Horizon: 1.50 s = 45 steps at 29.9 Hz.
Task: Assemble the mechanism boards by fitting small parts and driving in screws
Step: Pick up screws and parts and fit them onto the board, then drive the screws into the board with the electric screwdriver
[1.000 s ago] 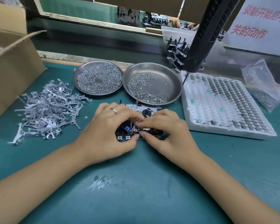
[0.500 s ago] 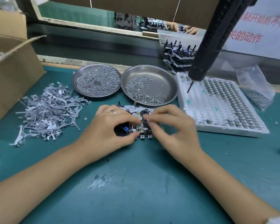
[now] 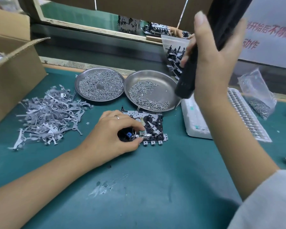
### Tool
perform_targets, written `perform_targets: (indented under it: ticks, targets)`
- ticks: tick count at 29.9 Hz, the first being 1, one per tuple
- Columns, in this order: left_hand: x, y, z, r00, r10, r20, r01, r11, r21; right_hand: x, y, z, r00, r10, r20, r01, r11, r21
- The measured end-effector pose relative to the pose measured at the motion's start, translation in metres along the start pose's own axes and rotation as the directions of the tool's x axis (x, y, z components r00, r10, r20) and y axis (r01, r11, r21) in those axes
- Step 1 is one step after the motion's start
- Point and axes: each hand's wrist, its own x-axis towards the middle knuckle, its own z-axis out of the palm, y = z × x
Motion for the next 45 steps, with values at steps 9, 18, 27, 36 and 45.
perform_targets:
  ticks: [9, 18, 27, 36, 45]
  targets:
    - [0.000, -0.001, 0.001, 1.000, -0.009, -0.013, 0.009, 0.998, -0.058, -0.060, 0.017, 0.025, 0.988, 0.148, 0.053, -0.156, 0.963, 0.220]
    - [0.000, 0.000, 0.000, 1.000, -0.018, -0.014, 0.017, 0.996, -0.086, -0.061, 0.019, 0.021, 0.985, 0.157, 0.076, -0.171, 0.954, 0.247]
    - [-0.001, 0.002, -0.001, 1.000, -0.020, -0.016, 0.019, 0.997, -0.081, -0.062, 0.019, 0.021, 0.985, 0.150, 0.087, -0.167, 0.957, 0.236]
    - [-0.003, 0.000, 0.000, 0.998, 0.057, -0.029, -0.057, 0.998, 0.011, -0.059, 0.019, 0.020, 0.983, 0.166, 0.077, -0.180, 0.956, 0.232]
    - [-0.004, -0.001, 0.001, 0.993, 0.115, -0.033, -0.112, 0.991, 0.071, -0.057, 0.019, 0.018, 0.982, 0.177, 0.065, -0.188, 0.953, 0.238]
